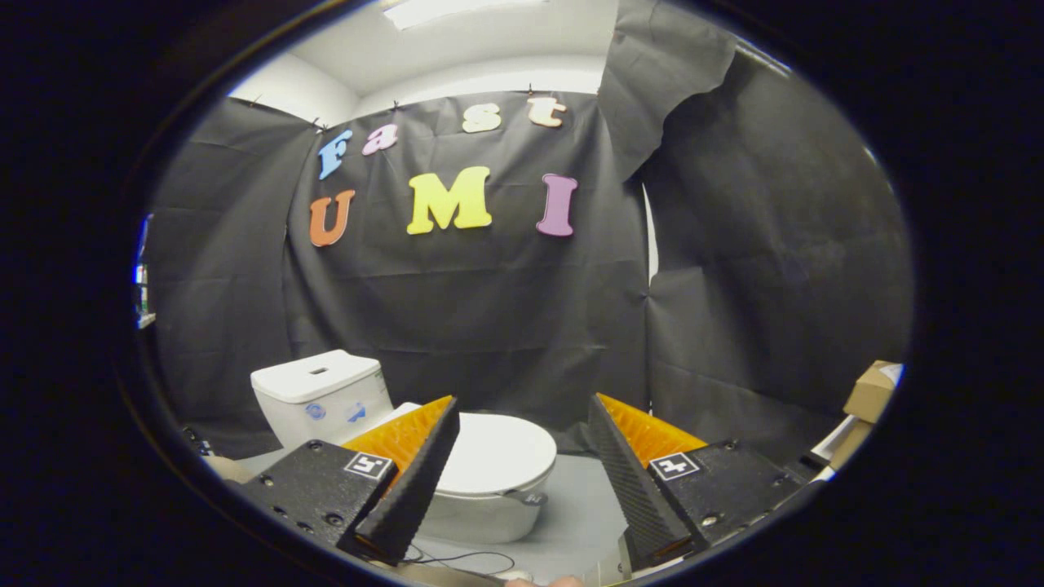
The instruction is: Open the toilet lid.
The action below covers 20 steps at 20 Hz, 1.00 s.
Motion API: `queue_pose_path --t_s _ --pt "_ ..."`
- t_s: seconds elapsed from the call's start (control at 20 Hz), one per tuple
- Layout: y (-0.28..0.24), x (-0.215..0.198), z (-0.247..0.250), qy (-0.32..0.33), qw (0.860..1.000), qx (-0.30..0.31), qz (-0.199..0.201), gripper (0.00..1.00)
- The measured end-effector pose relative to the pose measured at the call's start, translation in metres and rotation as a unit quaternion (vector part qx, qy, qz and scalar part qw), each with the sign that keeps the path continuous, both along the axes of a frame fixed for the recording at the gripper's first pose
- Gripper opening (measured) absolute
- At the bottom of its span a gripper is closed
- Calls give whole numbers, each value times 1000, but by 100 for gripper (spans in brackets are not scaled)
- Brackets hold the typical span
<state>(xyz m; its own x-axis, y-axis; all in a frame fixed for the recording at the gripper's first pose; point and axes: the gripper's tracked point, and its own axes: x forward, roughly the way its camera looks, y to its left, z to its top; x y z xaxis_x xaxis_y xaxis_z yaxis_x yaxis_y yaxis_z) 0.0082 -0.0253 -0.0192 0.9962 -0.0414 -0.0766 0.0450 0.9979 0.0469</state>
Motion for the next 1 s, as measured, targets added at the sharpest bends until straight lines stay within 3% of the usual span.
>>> queue_pose_path --t_s 0.3,0.6,0.8,1.0 --pt "8 17 -3 11 999 33 -17 99" --pt "14 40 -27 49 998 29 -21 100" --pt "24 55 -50 87 995 48 -7 99" --pt "12 76 -78 147 986 73 -23 99"
